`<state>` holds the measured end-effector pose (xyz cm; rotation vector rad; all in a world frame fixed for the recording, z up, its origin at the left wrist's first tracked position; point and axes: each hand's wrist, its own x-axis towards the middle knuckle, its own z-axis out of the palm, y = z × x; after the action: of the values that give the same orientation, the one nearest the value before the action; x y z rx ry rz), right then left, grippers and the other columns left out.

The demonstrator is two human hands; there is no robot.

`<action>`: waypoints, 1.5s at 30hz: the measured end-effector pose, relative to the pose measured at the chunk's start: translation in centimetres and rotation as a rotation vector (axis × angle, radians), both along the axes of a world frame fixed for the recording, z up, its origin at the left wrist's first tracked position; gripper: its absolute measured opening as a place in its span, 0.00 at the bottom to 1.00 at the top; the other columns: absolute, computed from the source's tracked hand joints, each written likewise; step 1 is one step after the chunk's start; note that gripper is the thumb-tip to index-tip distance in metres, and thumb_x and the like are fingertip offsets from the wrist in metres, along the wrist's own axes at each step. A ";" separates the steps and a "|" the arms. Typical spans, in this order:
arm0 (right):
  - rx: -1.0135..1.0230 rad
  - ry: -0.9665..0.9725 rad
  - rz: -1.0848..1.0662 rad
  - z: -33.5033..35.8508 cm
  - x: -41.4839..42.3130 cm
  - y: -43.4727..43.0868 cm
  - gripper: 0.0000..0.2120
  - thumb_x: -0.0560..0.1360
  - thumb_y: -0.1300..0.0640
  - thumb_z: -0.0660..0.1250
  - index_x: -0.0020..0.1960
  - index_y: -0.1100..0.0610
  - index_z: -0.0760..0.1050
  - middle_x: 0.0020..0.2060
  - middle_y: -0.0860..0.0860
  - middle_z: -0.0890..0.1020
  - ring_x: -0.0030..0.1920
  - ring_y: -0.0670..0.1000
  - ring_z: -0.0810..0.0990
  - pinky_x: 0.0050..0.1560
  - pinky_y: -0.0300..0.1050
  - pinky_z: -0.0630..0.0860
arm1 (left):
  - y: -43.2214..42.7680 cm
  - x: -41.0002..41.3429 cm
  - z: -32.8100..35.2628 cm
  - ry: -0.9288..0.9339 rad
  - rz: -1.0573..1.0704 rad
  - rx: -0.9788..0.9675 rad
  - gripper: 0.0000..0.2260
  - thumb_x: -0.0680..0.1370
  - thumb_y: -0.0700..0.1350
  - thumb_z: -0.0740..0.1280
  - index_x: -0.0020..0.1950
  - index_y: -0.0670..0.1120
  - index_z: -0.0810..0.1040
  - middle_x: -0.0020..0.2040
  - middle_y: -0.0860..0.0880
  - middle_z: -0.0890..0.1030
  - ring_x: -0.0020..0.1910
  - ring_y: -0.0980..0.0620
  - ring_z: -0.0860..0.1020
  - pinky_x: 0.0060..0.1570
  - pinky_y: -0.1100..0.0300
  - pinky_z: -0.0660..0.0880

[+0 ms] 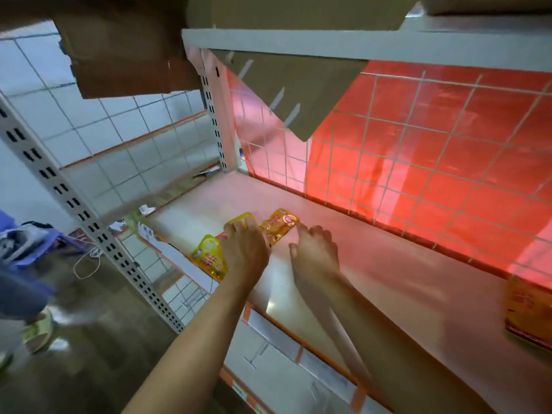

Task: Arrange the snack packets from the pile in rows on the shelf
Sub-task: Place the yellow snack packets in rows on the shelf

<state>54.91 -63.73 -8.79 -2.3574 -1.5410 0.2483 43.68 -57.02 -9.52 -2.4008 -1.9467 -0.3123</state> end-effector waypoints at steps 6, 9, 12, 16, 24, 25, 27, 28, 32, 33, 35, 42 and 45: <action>0.000 -0.058 0.043 -1.1 -2.0 4.4 0.20 0.78 0.52 0.59 0.69 0.44 0.63 0.60 0.55 0.70 0.60 0.58 0.67 0.56 0.53 0.66 | 3.3 -0.9 -1.7 0.040 -0.046 -0.013 0.17 0.80 0.56 0.55 0.59 0.46 0.73 0.56 0.41 0.77 0.57 0.41 0.71 0.51 0.52 0.69; -0.018 -0.114 0.031 -1.6 -1.8 5.5 0.16 0.80 0.46 0.54 0.66 0.41 0.67 0.60 0.55 0.70 0.60 0.58 0.67 0.54 0.52 0.65 | 4.1 -0.6 -2.4 0.105 -0.145 0.026 0.15 0.81 0.51 0.53 0.59 0.47 0.74 0.57 0.42 0.77 0.60 0.41 0.69 0.52 0.52 0.67; 0.004 -0.078 -0.053 -1.9 -1.0 5.5 0.16 0.80 0.44 0.52 0.63 0.44 0.72 0.58 0.56 0.71 0.58 0.59 0.68 0.54 0.53 0.66 | 4.7 0.1 -2.5 0.063 -0.253 0.018 0.16 0.81 0.55 0.53 0.63 0.51 0.73 0.63 0.48 0.75 0.64 0.41 0.67 0.56 0.52 0.66; 0.047 -0.030 -0.170 -2.5 0.9 4.3 0.17 0.80 0.43 0.53 0.60 0.48 0.74 0.57 0.57 0.71 0.55 0.60 0.69 0.55 0.51 0.69 | 3.8 2.1 -2.3 0.028 -0.360 -0.073 0.17 0.81 0.59 0.53 0.68 0.60 0.69 0.70 0.46 0.67 0.61 0.41 0.69 0.55 0.52 0.68; 0.114 0.092 -0.315 -2.8 4.8 0.7 0.14 0.77 0.47 0.63 0.58 0.52 0.73 0.56 0.57 0.70 0.56 0.61 0.70 0.54 0.49 0.70 | 0.1 6.2 -1.7 -0.078 -0.337 -0.161 0.18 0.79 0.52 0.60 0.69 0.52 0.67 0.59 0.41 0.73 0.57 0.39 0.71 0.53 0.51 0.71; 0.121 0.098 -0.320 -2.8 5.4 -0.1 0.13 0.76 0.48 0.65 0.58 0.52 0.73 0.56 0.57 0.70 0.57 0.61 0.70 0.54 0.49 0.70 | -0.1 6.4 -1.5 -0.092 -0.308 -0.181 0.21 0.78 0.53 0.63 0.69 0.50 0.65 0.59 0.40 0.73 0.57 0.39 0.71 0.54 0.51 0.71; 0.118 0.065 -0.344 -2.8 6.4 -2.0 0.13 0.75 0.48 0.65 0.58 0.48 0.74 0.55 0.56 0.70 0.56 0.60 0.71 0.53 0.48 0.70 | -0.4 6.6 -1.1 -0.144 -0.279 -0.237 0.28 0.74 0.54 0.69 0.70 0.46 0.62 0.59 0.38 0.72 0.58 0.38 0.72 0.54 0.49 0.72; 0.105 0.013 -0.365 -2.8 6.8 -2.9 0.12 0.75 0.48 0.64 0.59 0.46 0.74 0.54 0.55 0.71 0.55 0.60 0.72 0.52 0.48 0.70 | -0.6 6.9 -0.9 -0.186 -0.286 -0.268 0.32 0.72 0.55 0.71 0.69 0.46 0.62 0.58 0.38 0.72 0.58 0.37 0.72 0.54 0.49 0.72; -0.010 -0.101 -0.476 -2.4 7.6 -5.6 0.15 0.76 0.53 0.63 0.62 0.47 0.72 0.53 0.55 0.73 0.53 0.59 0.73 0.50 0.49 0.70 | -2.6 8.4 -0.7 -0.380 -0.385 -0.379 0.31 0.71 0.53 0.72 0.69 0.49 0.63 0.56 0.41 0.73 0.55 0.36 0.76 0.53 0.49 0.73; -0.045 -0.068 -0.513 -2.0 7.8 -6.1 0.18 0.75 0.52 0.64 0.64 0.51 0.68 0.55 0.57 0.73 0.55 0.60 0.73 0.51 0.49 0.70 | -3.4 8.8 -0.9 -0.399 -0.425 -0.391 0.29 0.72 0.52 0.71 0.69 0.50 0.64 0.55 0.41 0.74 0.54 0.36 0.77 0.53 0.50 0.73; -0.107 0.044 -0.565 -1.2 8.6 -7.4 0.28 0.74 0.47 0.66 0.68 0.57 0.61 0.59 0.61 0.71 0.59 0.63 0.71 0.56 0.52 0.71 | -5.0 9.9 -1.3 -0.429 -0.502 -0.386 0.26 0.73 0.52 0.70 0.69 0.51 0.65 0.54 0.43 0.76 0.54 0.38 0.77 0.53 0.51 0.73; 0.006 0.189 -0.657 0.0 10.4 -13.9 0.25 0.75 0.51 0.64 0.66 0.62 0.60 0.60 0.60 0.74 0.62 0.62 0.72 0.58 0.51 0.69 | -10.8 14.8 -1.0 -0.743 -0.617 -0.339 0.12 0.80 0.45 0.62 0.63 0.47 0.76 0.51 0.45 0.83 0.51 0.43 0.79 0.46 0.54 0.72; 0.215 0.290 -0.772 1.2 11.9 -17.2 0.17 0.78 0.54 0.60 0.63 0.61 0.66 0.57 0.60 0.76 0.58 0.61 0.76 0.54 0.51 0.71 | -13.0 16.7 -0.6 -0.829 -0.634 -0.429 0.14 0.79 0.45 0.65 0.65 0.48 0.75 0.51 0.46 0.83 0.50 0.45 0.80 0.47 0.57 0.74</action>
<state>66.80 -80.95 -7.63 -2.4067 -0.4401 0.2086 60.40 -70.01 -10.15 -3.5522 -1.4313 -1.1741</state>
